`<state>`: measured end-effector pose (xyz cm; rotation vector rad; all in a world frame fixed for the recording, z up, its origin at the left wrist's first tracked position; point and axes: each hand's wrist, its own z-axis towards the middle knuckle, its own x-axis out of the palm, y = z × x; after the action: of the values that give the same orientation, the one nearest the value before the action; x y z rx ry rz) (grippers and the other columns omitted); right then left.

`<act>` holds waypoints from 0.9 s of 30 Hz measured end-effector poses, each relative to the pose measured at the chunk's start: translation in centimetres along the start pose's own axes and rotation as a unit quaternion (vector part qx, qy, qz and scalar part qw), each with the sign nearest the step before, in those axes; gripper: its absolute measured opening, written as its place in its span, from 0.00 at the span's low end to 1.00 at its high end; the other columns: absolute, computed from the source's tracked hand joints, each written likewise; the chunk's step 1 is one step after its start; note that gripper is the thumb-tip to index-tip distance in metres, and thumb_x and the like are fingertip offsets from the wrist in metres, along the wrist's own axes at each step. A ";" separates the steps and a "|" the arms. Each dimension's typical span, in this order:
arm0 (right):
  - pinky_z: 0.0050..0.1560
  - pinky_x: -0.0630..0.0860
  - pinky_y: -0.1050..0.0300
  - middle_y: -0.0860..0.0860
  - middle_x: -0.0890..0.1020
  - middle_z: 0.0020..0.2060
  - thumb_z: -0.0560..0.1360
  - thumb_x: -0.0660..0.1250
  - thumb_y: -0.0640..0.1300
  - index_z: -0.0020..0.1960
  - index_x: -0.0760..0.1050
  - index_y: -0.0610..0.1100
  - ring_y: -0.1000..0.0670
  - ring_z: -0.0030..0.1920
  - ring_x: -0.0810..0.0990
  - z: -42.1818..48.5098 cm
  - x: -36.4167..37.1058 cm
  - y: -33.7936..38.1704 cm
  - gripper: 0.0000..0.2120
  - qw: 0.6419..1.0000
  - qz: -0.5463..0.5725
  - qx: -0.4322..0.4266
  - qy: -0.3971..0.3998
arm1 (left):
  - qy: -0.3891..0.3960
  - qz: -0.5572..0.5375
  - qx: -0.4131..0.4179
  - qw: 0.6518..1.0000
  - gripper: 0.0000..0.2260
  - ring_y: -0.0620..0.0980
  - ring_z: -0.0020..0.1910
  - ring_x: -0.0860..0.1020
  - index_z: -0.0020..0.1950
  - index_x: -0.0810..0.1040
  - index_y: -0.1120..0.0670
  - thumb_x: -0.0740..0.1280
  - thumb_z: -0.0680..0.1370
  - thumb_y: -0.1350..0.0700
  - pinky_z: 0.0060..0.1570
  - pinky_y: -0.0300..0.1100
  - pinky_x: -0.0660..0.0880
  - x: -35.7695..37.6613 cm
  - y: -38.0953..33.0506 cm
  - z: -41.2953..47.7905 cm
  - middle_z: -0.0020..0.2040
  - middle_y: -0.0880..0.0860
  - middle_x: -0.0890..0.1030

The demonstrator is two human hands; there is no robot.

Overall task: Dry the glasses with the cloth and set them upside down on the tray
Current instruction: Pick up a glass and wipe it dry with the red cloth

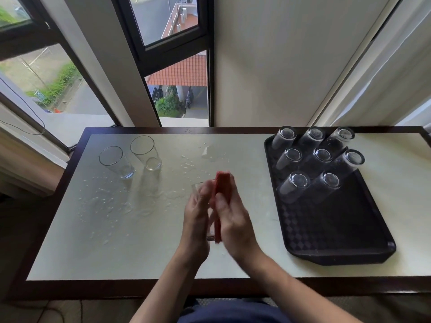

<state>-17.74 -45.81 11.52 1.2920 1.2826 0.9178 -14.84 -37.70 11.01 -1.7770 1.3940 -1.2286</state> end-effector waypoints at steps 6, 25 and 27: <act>0.56 0.79 0.61 0.66 0.81 0.58 0.85 0.54 0.49 0.71 0.66 0.56 0.59 0.58 0.80 -0.6 -0.8 -0.3 0.16 0.999 0.032 0.010 0.026 | -0.060 0.017 0.000 0.998 0.40 0.59 0.48 0.86 0.65 0.74 0.60 0.70 0.68 0.29 0.44 0.51 0.78 -0.5 0.0 0.3 0.53 0.60 0.85; 0.30 0.75 0.59 0.50 0.80 0.33 0.84 0.55 0.45 0.56 0.75 0.44 0.53 0.30 0.79 1.5 -0.9 0.5 0.11 0.935 0.288 0.206 -0.003 | 0.033 -0.082 -0.118 0.989 0.17 0.48 0.34 0.82 0.46 0.87 0.56 0.76 0.67 0.44 0.38 0.42 0.73 -0.1 0.7 0.0 0.37 0.53 0.83; 0.38 0.77 0.55 0.45 0.83 0.40 0.83 0.58 0.44 0.54 0.78 0.44 0.48 0.37 0.81 0.8 -0.6 0.4 0.10 0.919 0.322 0.223 -0.043 | 0.012 -0.110 -0.121 0.986 0.26 0.50 0.37 0.84 0.55 0.84 0.62 0.80 0.62 0.50 0.41 0.42 0.79 0.0 0.7 0.1 0.42 0.56 0.85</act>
<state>-16.95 -46.44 11.85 2.1708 1.0346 1.0253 -15.07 -37.89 10.42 -2.1379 1.4426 -1.2373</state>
